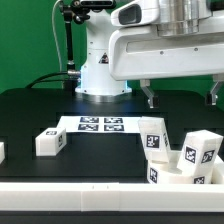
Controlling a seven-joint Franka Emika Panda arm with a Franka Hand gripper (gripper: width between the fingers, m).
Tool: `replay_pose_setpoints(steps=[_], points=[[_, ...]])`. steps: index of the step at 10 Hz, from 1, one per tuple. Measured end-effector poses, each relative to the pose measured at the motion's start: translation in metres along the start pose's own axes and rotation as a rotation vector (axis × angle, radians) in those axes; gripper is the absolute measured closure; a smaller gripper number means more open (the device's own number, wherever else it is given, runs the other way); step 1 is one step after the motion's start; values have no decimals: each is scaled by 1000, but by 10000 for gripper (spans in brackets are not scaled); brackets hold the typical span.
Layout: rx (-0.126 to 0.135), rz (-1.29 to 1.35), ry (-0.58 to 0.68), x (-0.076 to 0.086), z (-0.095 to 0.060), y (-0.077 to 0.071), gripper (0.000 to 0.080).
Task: Assemble stool
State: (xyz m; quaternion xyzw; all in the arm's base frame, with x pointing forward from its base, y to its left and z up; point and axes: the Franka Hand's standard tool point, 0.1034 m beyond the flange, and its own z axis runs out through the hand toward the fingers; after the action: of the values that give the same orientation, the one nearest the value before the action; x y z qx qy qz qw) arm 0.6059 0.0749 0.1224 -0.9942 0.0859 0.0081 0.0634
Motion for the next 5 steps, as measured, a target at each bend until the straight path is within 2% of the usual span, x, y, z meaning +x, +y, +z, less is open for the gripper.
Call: replay_pose_setpoints(steps=[1,2,3,5], points=[[-23,-130,8,1,0,0,151],[-58,-292,7,0,-1,-2,151],[-70,-404,4,-1,-1,-4,151],[-72,-541,-2,0,0,-2,151]])
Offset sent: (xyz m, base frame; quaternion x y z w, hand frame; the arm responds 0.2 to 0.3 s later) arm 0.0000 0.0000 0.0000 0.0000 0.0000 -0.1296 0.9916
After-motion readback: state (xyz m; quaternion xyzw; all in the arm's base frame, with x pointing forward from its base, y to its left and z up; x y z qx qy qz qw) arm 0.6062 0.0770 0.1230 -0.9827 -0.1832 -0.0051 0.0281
